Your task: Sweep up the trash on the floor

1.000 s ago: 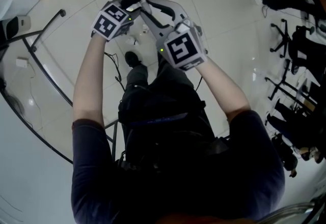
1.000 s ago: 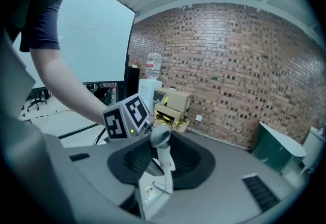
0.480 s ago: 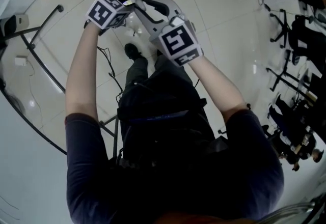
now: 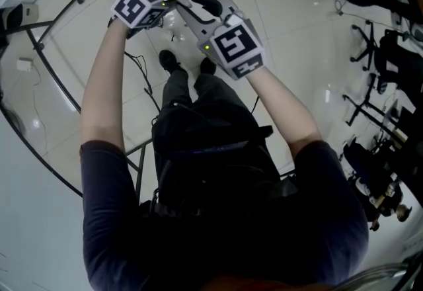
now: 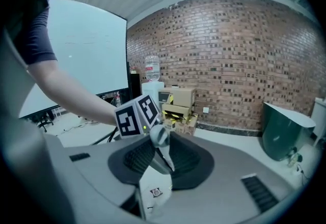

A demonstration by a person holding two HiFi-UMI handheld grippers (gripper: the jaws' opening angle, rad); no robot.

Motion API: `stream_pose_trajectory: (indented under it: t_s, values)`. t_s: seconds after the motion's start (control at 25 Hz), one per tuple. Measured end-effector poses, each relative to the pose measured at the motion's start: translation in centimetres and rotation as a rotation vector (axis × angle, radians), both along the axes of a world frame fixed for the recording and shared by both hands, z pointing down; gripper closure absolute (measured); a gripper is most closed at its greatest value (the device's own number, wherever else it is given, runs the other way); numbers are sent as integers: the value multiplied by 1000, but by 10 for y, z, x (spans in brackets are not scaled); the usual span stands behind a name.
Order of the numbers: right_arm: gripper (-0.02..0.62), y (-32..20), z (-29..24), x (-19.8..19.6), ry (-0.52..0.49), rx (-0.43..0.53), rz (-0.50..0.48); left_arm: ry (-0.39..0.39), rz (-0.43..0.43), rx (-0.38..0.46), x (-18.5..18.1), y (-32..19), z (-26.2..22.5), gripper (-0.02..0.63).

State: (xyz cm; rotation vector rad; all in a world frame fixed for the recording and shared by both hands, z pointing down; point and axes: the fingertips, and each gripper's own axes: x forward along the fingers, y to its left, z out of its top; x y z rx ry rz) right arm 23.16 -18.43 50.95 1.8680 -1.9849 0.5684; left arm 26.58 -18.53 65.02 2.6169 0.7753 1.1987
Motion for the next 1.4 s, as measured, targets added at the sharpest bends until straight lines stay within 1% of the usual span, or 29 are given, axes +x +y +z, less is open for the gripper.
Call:
stream_pose_trajectory:
  t_s: [0.16,0.36,0.56,0.76,0.88,1.04,1.2,1.28,1.4]
  values:
    - [488,1,-4,-7,-23,7,-21,-18,17,-9,-9,3,-4,488]
    - [488,4,-12,-17,-58,15,-36,-38,71,21,-22,10,-10,488]
    - [488,9,-17,-30,-59,19,-64,-51,109,56,-37,18,-16,488]
    - [488,10,-21,-42,-57,15,-105,-54,100,70,-48,20,-20,489]
    - [488,8,-24,-47,-54,13,-124,-51,95,115,-56,15,-21,494]
    - [490,-2,-25,-49,-40,16,-132,-11,72,178,-60,7,-23,508]
    - [495,-19,-26,-45,11,42,-142,83,-16,228,-54,-9,-24,520]
    - [499,-26,-29,-44,45,68,-153,119,-43,246,-51,-16,-27,523]
    - [503,-33,-31,-43,77,121,-153,153,-46,258,-49,-23,-30,526]
